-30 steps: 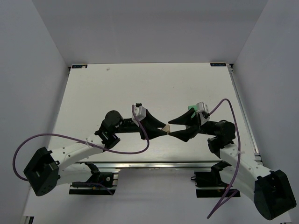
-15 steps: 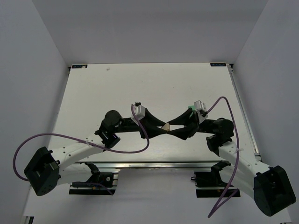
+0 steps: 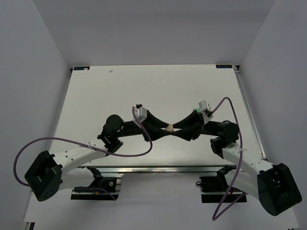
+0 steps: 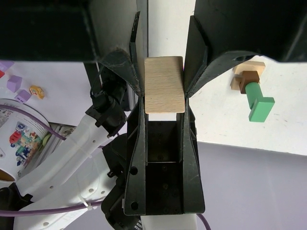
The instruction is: Build the wood block tower
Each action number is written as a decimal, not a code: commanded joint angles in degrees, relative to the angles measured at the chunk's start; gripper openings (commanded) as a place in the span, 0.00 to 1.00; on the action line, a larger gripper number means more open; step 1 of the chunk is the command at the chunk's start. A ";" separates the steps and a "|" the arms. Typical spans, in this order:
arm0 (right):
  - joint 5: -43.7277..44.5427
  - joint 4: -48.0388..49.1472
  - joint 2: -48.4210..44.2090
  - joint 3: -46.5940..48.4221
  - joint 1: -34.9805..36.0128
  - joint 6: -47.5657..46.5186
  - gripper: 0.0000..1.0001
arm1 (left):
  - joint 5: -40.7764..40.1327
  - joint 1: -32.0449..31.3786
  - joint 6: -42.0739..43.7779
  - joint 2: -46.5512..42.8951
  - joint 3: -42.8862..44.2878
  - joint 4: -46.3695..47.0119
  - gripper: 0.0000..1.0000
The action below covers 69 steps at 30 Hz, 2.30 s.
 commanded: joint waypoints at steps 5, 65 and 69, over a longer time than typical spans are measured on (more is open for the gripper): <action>0.04 6.21 1.71 4.03 0.51 0.94 0.11 | -1.91 -0.85 3.58 -0.59 2.41 -7.65 0.70; 59.71 -92.43 40.47 38.23 17.20 -41.10 0.51 | -69.06 17.42 -9.95 5.48 22.89 -61.89 0.98; 60.33 -90.41 39.50 36.64 17.12 -40.48 0.53 | -68.53 17.78 -10.30 5.39 22.54 -61.98 0.98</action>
